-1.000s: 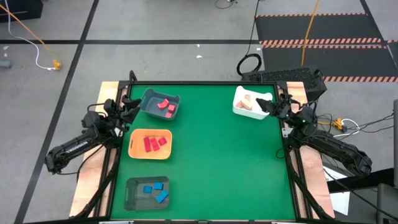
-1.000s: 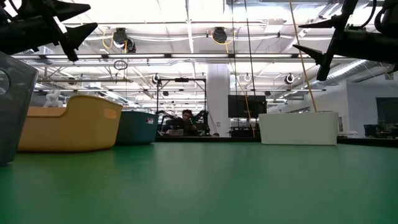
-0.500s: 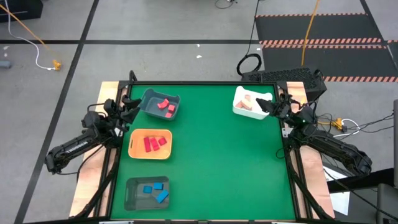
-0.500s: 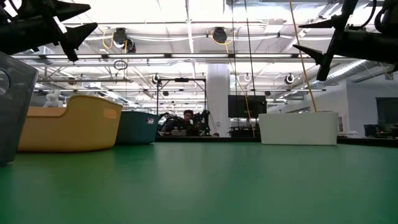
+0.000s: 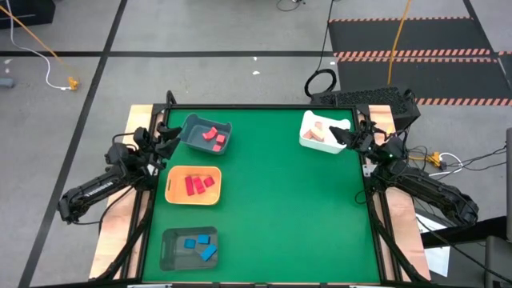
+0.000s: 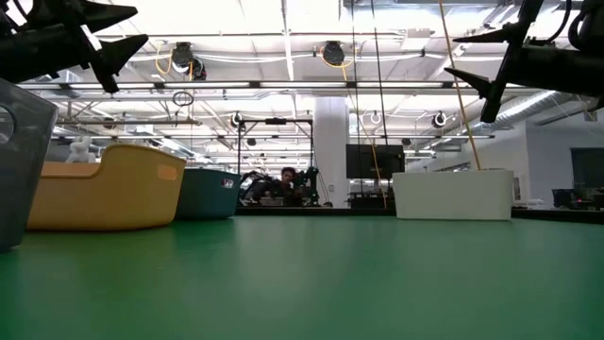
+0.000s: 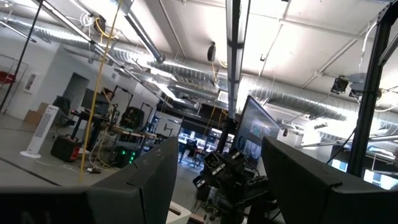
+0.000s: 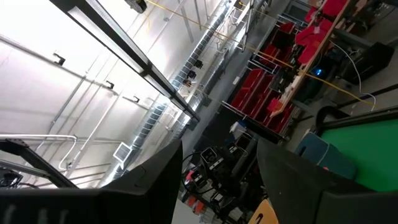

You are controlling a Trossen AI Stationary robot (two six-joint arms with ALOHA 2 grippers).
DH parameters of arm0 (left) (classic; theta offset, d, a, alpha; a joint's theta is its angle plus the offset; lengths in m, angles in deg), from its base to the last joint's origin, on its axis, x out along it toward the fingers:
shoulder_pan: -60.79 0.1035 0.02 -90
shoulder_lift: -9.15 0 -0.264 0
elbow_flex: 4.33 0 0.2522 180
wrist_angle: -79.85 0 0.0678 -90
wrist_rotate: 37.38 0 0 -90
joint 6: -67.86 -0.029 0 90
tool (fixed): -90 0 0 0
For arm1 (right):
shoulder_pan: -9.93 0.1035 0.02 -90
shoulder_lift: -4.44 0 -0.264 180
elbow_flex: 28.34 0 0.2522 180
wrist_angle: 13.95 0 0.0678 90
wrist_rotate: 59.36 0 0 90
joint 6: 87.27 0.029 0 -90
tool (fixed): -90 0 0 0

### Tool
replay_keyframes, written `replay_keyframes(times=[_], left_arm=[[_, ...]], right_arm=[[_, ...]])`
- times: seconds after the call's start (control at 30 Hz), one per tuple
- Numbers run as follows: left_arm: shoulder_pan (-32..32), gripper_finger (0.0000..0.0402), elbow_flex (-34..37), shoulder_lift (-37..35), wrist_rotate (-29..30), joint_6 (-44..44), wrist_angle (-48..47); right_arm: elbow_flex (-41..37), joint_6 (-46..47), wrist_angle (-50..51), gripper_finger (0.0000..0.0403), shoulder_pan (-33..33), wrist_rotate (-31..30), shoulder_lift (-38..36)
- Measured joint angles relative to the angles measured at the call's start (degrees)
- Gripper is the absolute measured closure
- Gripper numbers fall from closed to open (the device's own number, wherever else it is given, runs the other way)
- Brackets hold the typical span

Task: Sort & place blocks by color
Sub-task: Return to Home Position

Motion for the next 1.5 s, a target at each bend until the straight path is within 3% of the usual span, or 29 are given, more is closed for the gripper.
replay_keyframes(times=[1.5], left_arm=[[0.0,0.0169,0.0,0.0,0.0,0.0,0.0]], right_arm=[[0.0,0.0,0.0,0.0202,0.0,0.0,0.0]])
